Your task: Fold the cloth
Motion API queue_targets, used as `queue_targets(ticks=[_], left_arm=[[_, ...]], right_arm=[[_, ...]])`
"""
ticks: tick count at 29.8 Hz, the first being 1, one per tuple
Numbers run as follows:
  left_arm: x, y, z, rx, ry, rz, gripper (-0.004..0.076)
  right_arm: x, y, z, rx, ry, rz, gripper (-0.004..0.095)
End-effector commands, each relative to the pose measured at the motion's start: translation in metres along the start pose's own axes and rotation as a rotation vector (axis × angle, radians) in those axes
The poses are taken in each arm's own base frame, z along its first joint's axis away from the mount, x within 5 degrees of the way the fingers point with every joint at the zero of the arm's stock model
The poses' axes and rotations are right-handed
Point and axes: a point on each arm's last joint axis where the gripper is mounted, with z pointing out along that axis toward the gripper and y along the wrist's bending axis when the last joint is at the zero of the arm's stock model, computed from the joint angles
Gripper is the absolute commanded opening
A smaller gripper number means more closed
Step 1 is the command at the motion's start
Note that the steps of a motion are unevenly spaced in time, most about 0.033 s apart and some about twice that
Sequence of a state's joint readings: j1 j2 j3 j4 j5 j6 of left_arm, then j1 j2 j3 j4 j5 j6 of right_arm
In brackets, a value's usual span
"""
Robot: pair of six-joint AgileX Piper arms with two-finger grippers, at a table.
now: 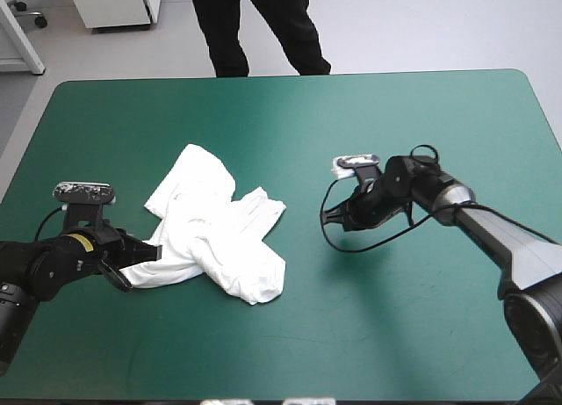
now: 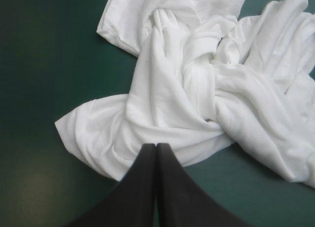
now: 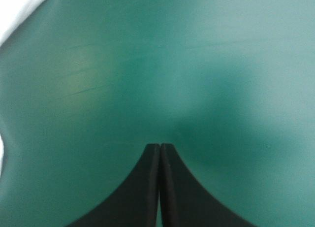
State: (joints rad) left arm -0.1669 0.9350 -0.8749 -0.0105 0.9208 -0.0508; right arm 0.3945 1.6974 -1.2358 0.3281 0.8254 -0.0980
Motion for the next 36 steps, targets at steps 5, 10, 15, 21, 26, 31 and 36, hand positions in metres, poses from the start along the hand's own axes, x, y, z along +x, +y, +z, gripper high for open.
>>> queue_targets(ticks=[5, 10, 15, 21, 26, 31, 36], left_arm=[[-0.01, -0.001, -0.009, 0.006, -0.082, -0.005, -0.0009], [-0.01, -0.001, -0.009, 0.006, -0.082, -0.005, -0.0009], [-0.01, -0.001, -0.009, 0.006, -0.082, -0.005, -0.0009], [-0.01, -0.001, -0.009, 0.006, -0.082, -0.005, -0.0009], [-0.01, -0.001, -0.009, 0.006, -0.081, 0.006, -0.0007], [-0.011, -0.005, -0.01, 0.04, -0.089, 0.147, 0.0148], [-0.019, -0.01, -0.007, 0.095, -0.07, 0.128, 0.0456]], right_arm=[[-0.012, -0.035, -0.113, 0.126, -0.157, 0.038, 0.0], [0.01, -0.046, -0.161, 0.26, -0.186, 0.086, 0.0], [0.039, -0.042, -0.199, 0.376, -0.176, 0.099, 0.0], [0.062, -0.034, -0.236, 0.443, -0.302, 0.12, 0.0], [0.065, -0.036, -0.241, 0.482, -0.317, 0.137, 0.0], [0.061, -0.039, -0.234, 0.484, -0.306, 0.156, 0.0], [0.054, -0.043, -0.225, 0.483, -0.288, 0.155, 0.0]])
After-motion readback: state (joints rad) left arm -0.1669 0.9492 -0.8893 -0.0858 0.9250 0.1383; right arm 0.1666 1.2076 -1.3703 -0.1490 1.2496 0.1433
